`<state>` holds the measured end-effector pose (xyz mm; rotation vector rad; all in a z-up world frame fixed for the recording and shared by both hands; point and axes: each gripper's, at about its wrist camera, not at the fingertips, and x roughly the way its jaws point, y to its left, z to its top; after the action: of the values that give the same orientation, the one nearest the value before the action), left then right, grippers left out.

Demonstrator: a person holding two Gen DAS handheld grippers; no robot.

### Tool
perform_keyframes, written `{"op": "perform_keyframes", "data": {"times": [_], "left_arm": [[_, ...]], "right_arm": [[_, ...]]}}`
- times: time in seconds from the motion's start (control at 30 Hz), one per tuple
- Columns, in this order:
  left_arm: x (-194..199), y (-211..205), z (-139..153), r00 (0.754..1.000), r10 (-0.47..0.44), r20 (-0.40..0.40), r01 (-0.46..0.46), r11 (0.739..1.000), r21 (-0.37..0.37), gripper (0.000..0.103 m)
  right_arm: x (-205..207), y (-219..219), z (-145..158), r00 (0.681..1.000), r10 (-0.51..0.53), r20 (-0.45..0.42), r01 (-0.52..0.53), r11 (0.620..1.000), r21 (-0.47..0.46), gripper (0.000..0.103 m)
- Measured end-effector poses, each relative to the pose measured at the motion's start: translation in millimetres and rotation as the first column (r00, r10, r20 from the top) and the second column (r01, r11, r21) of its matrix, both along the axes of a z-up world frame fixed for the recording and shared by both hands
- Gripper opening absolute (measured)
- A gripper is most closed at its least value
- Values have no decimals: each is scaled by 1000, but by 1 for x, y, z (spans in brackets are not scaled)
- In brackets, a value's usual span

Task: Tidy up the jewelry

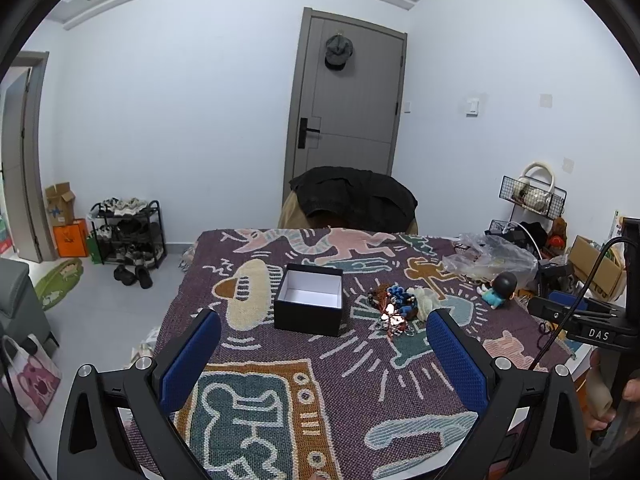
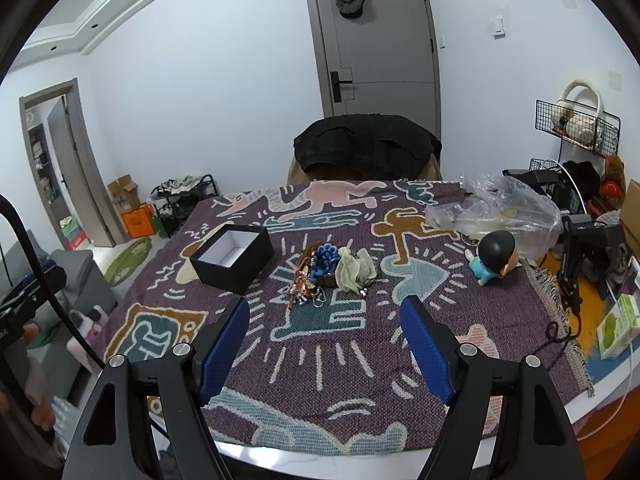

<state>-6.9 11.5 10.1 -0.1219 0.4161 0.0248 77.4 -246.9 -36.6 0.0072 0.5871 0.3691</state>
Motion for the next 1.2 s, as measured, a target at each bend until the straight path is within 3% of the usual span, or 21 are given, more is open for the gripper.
{"op": "perform_keyframes", "data": {"times": [0.63,1.2], "left_arm": [[-2,-8,3,999,-36,25,35,999,25,103],[26,-15,-14,997,-67,-37,67,998,13,102]], "right_arm": [[3,-12,0,1000,-31,-2,31,999,27,77],[19,-23,-4,999,-48,-20,50,997,62,77]]}}
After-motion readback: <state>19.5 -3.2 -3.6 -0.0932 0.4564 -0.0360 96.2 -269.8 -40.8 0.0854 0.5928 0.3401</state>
